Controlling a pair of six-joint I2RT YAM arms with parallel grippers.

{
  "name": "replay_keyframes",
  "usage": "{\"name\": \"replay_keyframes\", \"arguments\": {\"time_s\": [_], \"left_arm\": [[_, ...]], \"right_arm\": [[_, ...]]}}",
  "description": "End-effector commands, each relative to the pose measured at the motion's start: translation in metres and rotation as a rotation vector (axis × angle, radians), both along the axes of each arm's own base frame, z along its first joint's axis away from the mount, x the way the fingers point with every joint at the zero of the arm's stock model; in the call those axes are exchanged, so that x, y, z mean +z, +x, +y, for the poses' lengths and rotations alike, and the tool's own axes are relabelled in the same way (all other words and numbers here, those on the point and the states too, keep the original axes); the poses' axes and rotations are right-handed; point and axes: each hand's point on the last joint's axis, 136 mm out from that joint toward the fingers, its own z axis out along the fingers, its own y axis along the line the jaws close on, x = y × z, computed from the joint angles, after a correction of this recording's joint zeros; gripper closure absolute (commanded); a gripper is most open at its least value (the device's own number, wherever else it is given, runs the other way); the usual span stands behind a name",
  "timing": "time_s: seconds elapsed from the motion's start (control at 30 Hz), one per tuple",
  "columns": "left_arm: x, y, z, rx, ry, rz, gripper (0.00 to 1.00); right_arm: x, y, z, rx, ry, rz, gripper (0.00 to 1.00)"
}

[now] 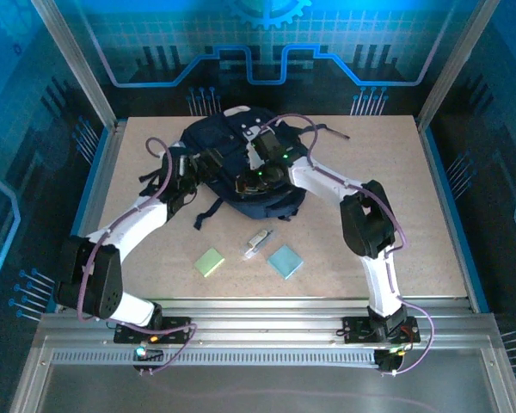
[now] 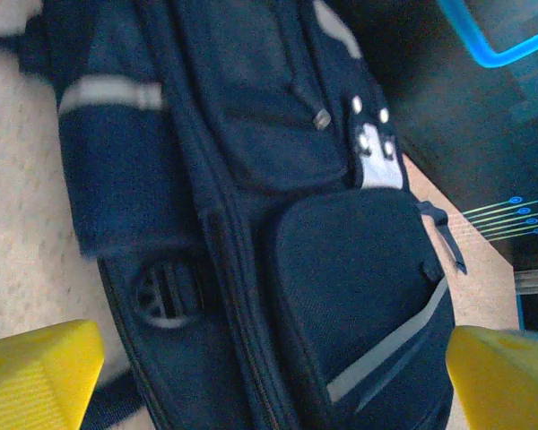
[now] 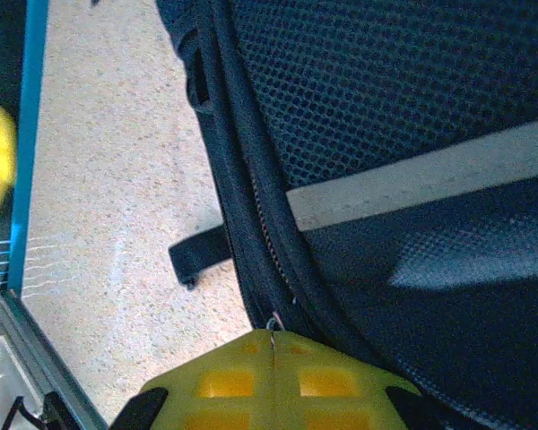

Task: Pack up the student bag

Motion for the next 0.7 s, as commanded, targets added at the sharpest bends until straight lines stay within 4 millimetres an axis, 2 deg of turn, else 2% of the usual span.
{"name": "replay_keyframes", "arguments": {"time_s": [0.0,0.17,0.2,0.33,0.47,0.57,0.6,0.67], "left_arm": [[-0.019,-0.008,-0.018,-0.011,-0.066,0.041,0.01],[-0.047,-0.003,-0.04,-0.046,-0.062,0.09,0.02],[-0.055,0.0,-0.045,-0.055,-0.069,0.105,0.05],[-0.075,0.01,-0.068,-0.121,-0.064,0.136,0.37],[-0.09,0.017,-0.07,-0.119,-0.012,0.149,0.55],[-0.093,0.022,-0.07,-0.117,-0.006,0.135,0.7],[-0.091,0.024,-0.071,-0.119,-0.006,0.126,0.78],[-0.089,0.027,-0.071,-0.121,0.001,0.12,1.0]], "right_arm": [[0.028,0.013,0.008,-0.012,0.092,-0.062,1.0],[0.015,-0.001,-0.009,-0.021,0.034,-0.059,1.0],[0.011,-0.005,-0.012,-0.022,0.031,-0.052,1.0],[-0.005,-0.015,-0.013,-0.036,0.043,-0.018,1.0],[-0.016,-0.022,-0.01,-0.029,0.046,0.013,1.0],[-0.021,-0.026,-0.018,-0.024,-0.002,-0.001,1.0],[-0.023,-0.027,-0.023,-0.025,-0.024,-0.006,1.0],[-0.025,-0.029,-0.032,-0.02,-0.072,-0.023,1.0]]}}
